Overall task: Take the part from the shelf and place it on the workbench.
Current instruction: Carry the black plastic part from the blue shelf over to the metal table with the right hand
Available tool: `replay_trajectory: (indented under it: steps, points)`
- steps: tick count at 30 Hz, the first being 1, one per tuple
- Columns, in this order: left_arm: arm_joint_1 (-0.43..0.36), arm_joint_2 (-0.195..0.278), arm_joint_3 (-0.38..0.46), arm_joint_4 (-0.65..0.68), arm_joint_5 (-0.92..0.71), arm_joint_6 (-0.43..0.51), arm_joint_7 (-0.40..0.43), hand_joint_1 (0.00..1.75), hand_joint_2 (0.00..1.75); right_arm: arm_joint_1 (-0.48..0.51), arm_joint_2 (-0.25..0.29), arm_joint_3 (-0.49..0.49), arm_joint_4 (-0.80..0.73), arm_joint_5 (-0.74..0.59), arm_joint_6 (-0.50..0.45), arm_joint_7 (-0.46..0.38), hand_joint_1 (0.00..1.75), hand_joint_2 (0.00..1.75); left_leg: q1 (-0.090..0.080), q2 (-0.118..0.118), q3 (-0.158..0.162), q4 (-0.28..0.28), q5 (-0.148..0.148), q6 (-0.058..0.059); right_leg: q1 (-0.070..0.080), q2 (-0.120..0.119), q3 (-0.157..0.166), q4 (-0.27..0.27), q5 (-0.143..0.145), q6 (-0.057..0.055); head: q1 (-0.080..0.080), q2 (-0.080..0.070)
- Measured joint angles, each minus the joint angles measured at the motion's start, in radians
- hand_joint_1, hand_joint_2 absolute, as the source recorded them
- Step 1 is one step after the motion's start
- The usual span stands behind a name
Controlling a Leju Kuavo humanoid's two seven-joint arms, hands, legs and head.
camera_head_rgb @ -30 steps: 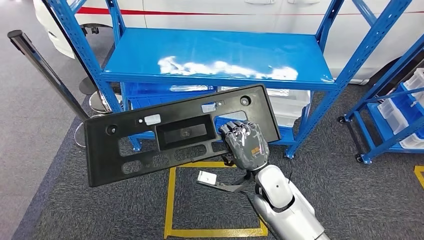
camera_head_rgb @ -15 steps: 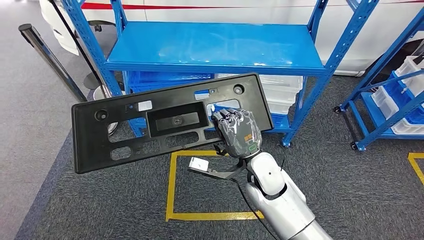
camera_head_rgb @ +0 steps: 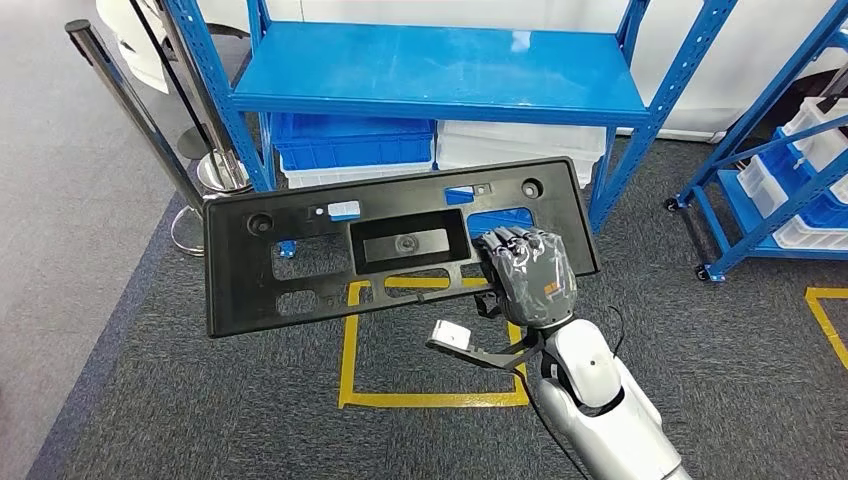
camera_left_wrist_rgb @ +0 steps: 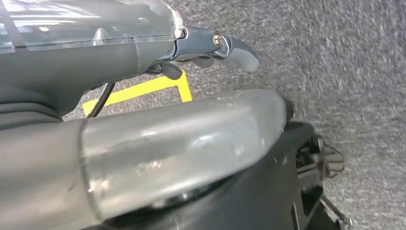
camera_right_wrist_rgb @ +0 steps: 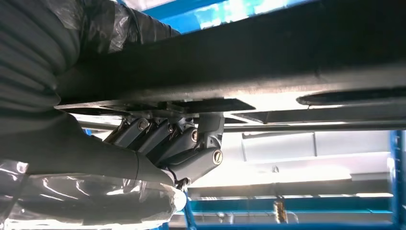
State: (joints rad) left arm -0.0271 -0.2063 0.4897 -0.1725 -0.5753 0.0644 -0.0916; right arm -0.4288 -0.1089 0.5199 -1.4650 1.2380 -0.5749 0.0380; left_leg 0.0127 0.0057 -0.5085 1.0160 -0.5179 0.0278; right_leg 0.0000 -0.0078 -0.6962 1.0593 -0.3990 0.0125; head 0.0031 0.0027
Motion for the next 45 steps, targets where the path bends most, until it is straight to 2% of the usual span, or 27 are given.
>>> replay_trajectory:
  steps: [1,3,4,5,7,9,10,12,14,15,17,19,20,21,22,24,26,27,29,31,34,36,37,38,41,43,45]
  points:
    - [0.0,-0.001,0.0,0.0,0.0,0.0,0.0,0.0,0.0,0.002,-0.004,-0.002,-0.002,-0.001,0.0,-0.001,1.75,1.75,0.002,0.003,-0.012,-0.003,0.014,0.007,-0.002,0.003,-0.011,0.028,-0.041,0.006,0.0,0.0]
    - [-0.001,-0.001,0.0,0.0,0.0,0.0,-0.001,0.0,0.0,0.005,-0.011,-0.004,-0.005,-0.001,0.0,-0.002,1.75,1.75,0.002,0.005,-0.043,-0.002,0.04,0.016,-0.007,0.004,-0.037,0.14,-0.147,0.018,0.0,0.0]
    - [0.0,-0.001,0.0,0.0,0.0,0.0,-0.002,0.0,0.0,0.006,-0.014,-0.005,-0.005,-0.001,0.001,-0.002,1.75,1.75,0.002,0.005,-0.06,0.0,0.053,0.016,-0.009,0.005,-0.046,0.202,-0.178,0.022,0.0,0.0]
    - [0.0,-0.001,0.0,0.0,0.001,-0.001,-0.005,0.0,0.0,0.006,-0.015,-0.005,-0.003,-0.001,0.001,-0.003,1.75,1.75,0.002,0.005,-0.078,0.002,0.065,0.015,-0.011,0.005,-0.046,0.247,-0.182,0.025,0.0,0.0]
    - [0.0,0.0,0.001,0.0,0.008,-0.007,-0.013,0.0,0.0,0.004,-0.015,-0.006,0.003,0.003,0.001,-0.006,1.75,1.75,0.002,0.005,-0.109,0.005,0.086,0.011,-0.014,0.005,-0.002,0.244,-0.135,0.025,0.0,0.0]
    - [0.0,0.002,0.004,0.0,0.019,-0.019,-0.021,0.0,0.0,-0.007,-0.002,-0.004,0.02,0.022,0.002,-0.003,1.75,1.75,0.001,0.004,-0.132,0.007,0.104,0.004,-0.015,0.007,0.094,0.129,-0.099,0.019,0.0,0.0]
    - [-0.001,0.004,0.006,0.0,0.022,-0.025,-0.021,0.0,0.0,-0.017,0.013,-0.002,0.033,0.038,0.003,0.005,1.75,1.75,0.0,0.005,-0.139,0.007,0.113,-0.001,-0.013,0.009,0.145,0.053,-0.106,0.013,0.0,0.0]
    - [-0.001,0.008,0.008,0.0,0.019,-0.034,-0.015,0.0,0.0,-0.037,0.049,0.004,0.061,0.071,0.005,0.029,1.75,1.75,0.001,0.007,-0.146,0.0,0.134,-0.014,-0.005,0.014,0.196,-0.039,-0.129,-0.001,-0.001,0.0]
    - [0.0,0.009,0.008,0.0,0.012,-0.033,-0.006,0.0,0.0,-0.047,0.076,0.009,0.081,0.091,0.009,0.046,1.75,1.75,0.003,0.004,-0.15,-0.012,0.153,-0.028,-0.004,0.011,0.195,-0.061,-0.117,-0.017,-0.001,0.0]
    - [0.002,0.01,0.008,0.0,0.008,-0.031,-0.002,0.0,0.0,-0.049,0.084,0.01,0.088,0.096,0.011,0.05,1.75,1.75,0.003,0.002,-0.155,-0.011,0.147,-0.034,-0.006,0.008,0.19,-0.067,-0.106,-0.025,-0.001,0.0]
    - [0.007,0.012,0.008,0.0,-0.001,-0.03,-0.001,0.0,0.0,-0.051,0.098,0.012,0.098,0.104,0.017,0.055,1.75,1.75,0.003,-0.001,-0.176,0.043,0.079,-0.042,-0.009,0.002,0.175,-0.078,-0.086,-0.042,-0.001,0.0]
    - [0.012,0.015,0.008,0.0,-0.013,-0.032,-0.008,0.0,0.0,-0.049,0.109,0.012,0.104,0.114,0.024,0.06,1.75,1.75,0.004,-0.002,-0.211,0.174,-0.01,-0.045,-0.004,0.0,0.15,-0.075,-0.069,-0.052,-0.001,0.0]
    - [0.013,0.016,0.007,0.0,-0.018,-0.033,-0.012,0.0,0.0,-0.047,0.114,0.013,0.105,0.121,0.028,0.064,1.75,1.75,0.005,-0.002,-0.225,0.237,-0.029,-0.046,-0.002,-0.003,0.137,-0.071,-0.063,-0.054,-0.002,0.0]
    - [0.014,0.017,0.007,0.0,-0.023,-0.033,-0.016,0.0,0.0,-0.044,0.117,0.013,0.105,0.129,0.032,0.067,1.75,1.75,0.005,-0.002,-0.226,0.274,-0.026,-0.047,-0.001,-0.006,0.125,-0.066,-0.057,-0.054,-0.002,0.0]
    - [0.015,0.018,0.006,0.0,-0.028,-0.033,-0.02,0.0,0.0,-0.04,0.119,0.013,0.105,0.137,0.034,0.07,1.75,1.75,0.005,-0.001,-0.209,0.273,-0.005,-0.047,-0.001,-0.01,0.114,-0.06,-0.054,-0.054,-0.002,0.0]
    - [0.014,0.021,0.004,0.0,-0.036,-0.031,-0.031,0.0,0.0,-0.029,0.123,0.012,0.101,0.154,0.035,0.076,1.75,1.75,0.005,0.013,-0.125,0.162,0.037,-0.044,-0.001,-0.019,0.098,-0.045,-0.051,-0.051,-0.002,0.0]
    - [0.013,0.024,-0.001,0.0,-0.046,-0.027,-0.039,0.0,0.0,-0.017,0.125,0.006,0.092,0.167,0.032,0.08,1.75,1.75,-0.002,0.036,-0.048,0.041,0.037,-0.037,0.003,-0.03,0.087,-0.031,-0.05,-0.044,-0.001,0.0]
    - [0.012,0.025,-0.004,0.0,-0.052,-0.026,-0.041,0.0,0.0,-0.011,0.124,0.002,0.088,0.171,0.029,0.081,1.75,1.75,-0.006,0.041,-0.033,0.012,0.028,-0.034,0.005,-0.037,0.083,-0.027,-0.049,-0.039,-0.001,0.0]
    - [0.012,0.025,-0.013,0.0,-0.064,-0.024,-0.047,0.0,0.0,0.001,0.124,-0.008,0.082,0.176,0.022,0.08,1.75,1.75,-0.006,0.03,-0.031,-0.004,0.027,-0.024,0.007,-0.05,0.079,-0.023,-0.045,-0.028,-0.001,0.0]
    - [0.012,0.025,-0.02,0.0,-0.071,-0.022,-0.055,0.0,0.0,0.012,0.124,-0.017,0.071,0.18,0.021,0.077,1.75,1.75,0.0,0.018,-0.036,-0.012,0.038,-0.008,0.004,-0.036,0.067,0.004,-0.071,-0.016,-0.001,0.0]
    - [0.013,0.024,-0.026,0.0,-0.07,-0.02,-0.062,0.0,0.0,0.031,0.123,-0.029,0.051,0.183,0.025,0.075,1.75,1.75,0.002,0.002,-0.053,-0.014,0.054,0.008,-0.004,0.001,0.003,0.168,-0.174,-0.003,-0.001,0.0]
    - [0.014,0.024,-0.027,0.0,-0.067,-0.018,-0.063,0.0,0.0,0.051,0.122,-0.036,0.046,0.18,0.021,0.07,1.75,1.75,0.002,-0.015,-0.063,-0.011,0.061,0.007,-0.008,0.004,-0.024,0.252,-0.202,0.001,-0.001,0.0]
    - [0.015,0.024,-0.027,0.0,-0.067,-0.017,-0.063,0.0,0.0,0.06,0.121,-0.037,0.046,0.178,0.019,0.066,1.75,1.75,0.002,-0.025,-0.067,-0.009,0.064,0.006,-0.01,0.005,-0.012,0.241,-0.189,0.002,-0.001,0.0]
    - [0.015,0.024,-0.027,0.0,-0.067,-0.017,-0.063,0.0,0.0,0.068,0.119,-0.038,0.046,0.177,0.018,0.063,1.75,1.75,0.003,-0.035,-0.07,-0.006,0.065,0.004,-0.013,0.009,0.02,0.19,-0.16,0.001,-0.001,0.0]
    - [0.014,0.022,-0.028,0.0,-0.067,-0.017,-0.063,0.0,0.0,0.078,0.115,-0.041,0.043,0.174,0.015,0.06,1.75,1.75,0.003,-0.061,-0.082,0.003,0.07,-0.007,-0.018,0.065,0.12,0.005,-0.095,-0.005,-0.001,0.0]
    - [0.012,0.021,-0.028,0.0,-0.066,-0.017,-0.064,0.0,0.0,0.082,0.113,-0.042,0.04,0.171,0.012,0.06,1.75,1.75,0.005,-0.077,-0.093,0.004,0.078,-0.02,-0.016,0.084,0.129,-0.02,-0.094,-0.007,-0.001,0.0]
    - [0.013,0.02,-0.028,0.0,-0.059,-0.018,-0.064,0.0,0.0,0.083,0.113,-0.043,0.038,0.172,0.012,0.06,1.75,1.75,0.007,-0.088,-0.099,0.005,0.082,-0.032,-0.017,0.064,0.127,-0.025,-0.088,-0.015,-0.001,0.0]
